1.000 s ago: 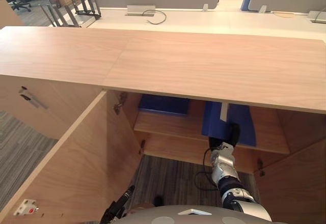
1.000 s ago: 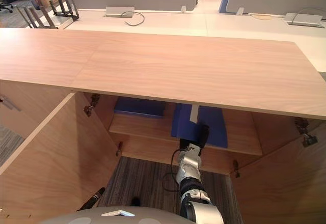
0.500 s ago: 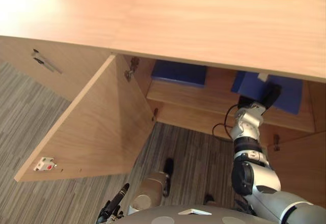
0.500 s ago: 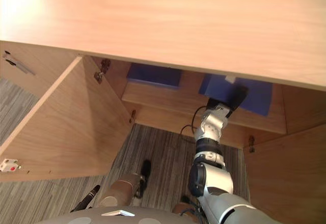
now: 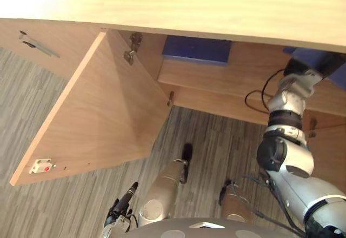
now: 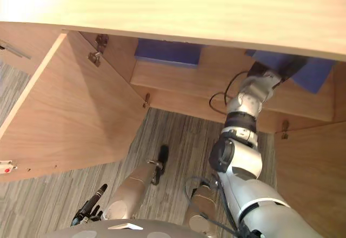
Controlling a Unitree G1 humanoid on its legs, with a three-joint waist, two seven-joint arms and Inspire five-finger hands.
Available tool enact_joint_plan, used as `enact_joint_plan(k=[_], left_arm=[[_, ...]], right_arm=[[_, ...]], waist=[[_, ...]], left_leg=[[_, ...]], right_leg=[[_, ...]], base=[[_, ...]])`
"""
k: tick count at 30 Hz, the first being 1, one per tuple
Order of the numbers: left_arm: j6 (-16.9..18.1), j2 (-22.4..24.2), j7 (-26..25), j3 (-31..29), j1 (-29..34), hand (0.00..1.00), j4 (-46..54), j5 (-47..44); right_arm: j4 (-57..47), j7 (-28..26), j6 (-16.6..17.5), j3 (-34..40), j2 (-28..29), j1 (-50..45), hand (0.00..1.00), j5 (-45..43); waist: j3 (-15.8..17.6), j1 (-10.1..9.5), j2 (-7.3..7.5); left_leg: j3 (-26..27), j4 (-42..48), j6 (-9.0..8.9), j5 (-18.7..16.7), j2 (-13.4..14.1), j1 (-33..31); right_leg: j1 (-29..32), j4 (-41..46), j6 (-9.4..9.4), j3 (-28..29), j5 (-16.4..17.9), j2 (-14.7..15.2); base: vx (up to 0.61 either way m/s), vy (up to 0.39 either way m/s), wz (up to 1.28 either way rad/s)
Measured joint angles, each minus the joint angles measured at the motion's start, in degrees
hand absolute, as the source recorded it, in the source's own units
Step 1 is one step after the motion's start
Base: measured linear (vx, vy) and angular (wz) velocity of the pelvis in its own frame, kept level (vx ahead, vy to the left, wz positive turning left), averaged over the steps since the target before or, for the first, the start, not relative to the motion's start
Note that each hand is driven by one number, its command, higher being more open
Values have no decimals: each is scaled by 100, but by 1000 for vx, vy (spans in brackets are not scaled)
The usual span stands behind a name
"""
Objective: Walk over to the cabinet, pick up the folder, carry it to the office cabinet, place the folder inside the office cabinet, then close the office cabinet door
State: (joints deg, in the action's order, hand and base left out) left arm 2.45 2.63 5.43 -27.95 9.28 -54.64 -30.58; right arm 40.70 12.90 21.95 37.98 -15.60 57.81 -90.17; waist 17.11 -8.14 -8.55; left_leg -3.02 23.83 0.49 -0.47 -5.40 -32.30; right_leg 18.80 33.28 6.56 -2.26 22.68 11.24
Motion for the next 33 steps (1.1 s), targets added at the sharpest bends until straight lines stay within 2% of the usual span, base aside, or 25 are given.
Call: enact_joint_plan(k=[4, 5, 13, 20, 27, 33], left_arm=[[16, 45, -42, 5, 0, 100, 60, -11], [32, 91, -72, 11, 0, 100, 71, -16], [105, 118, -238, 156, -12, 100, 124, -28], [111, 151, -379, 273, -32, 100, 122, -26], [112, 157, -405, 456, -125, 100, 120, -20], [127, 165, -469, 460, -301, 100, 98, -10]], right_arm=[[9, 357, -5, 64, -276, 582, 0, 258], [33, 520, -4, 64, -460, 838, 0, 406], [192, 978, -4, -143, -1011, 1858, 0, 713], [226, 1148, -23, -235, -1130, 2043, 0, 989], [236, 1185, -145, -252, -1289, 2060, 0, 1104], [225, 1285, -167, -216, -1313, 2095, 0, 1096]], waist=[[98, -31, -144], [161, -84, -229], [539, -119, -404], [552, -122, -405], [554, -101, -414], [635, -143, -551]], left_leg=[[31, 2, -4, 19, -3, -180], [54, 1, -2, 20, -3, -226], [109, -2, 7, 28, -32, -373], [104, 7, 5, 26, -33, -470], [54, 169, -1, 23, -176, -704], [53, 434, 9, 8, -362, -1069]], right_leg=[[235, 92, 8, 67, 37, 8], [304, 112, 9, 94, 37, 15], [654, 518, 37, 226, 55, 58], [823, 675, 28, 252, 63, 58], [978, 766, 14, 250, 313, 175], [1369, 1208, 59, 291, 486, 358]], base=[[-16, 4, -5], [7, 10, -5], [11, -3, -1], [0, 0, 0], [-31, 25, 7], [-47, 39, 12]])
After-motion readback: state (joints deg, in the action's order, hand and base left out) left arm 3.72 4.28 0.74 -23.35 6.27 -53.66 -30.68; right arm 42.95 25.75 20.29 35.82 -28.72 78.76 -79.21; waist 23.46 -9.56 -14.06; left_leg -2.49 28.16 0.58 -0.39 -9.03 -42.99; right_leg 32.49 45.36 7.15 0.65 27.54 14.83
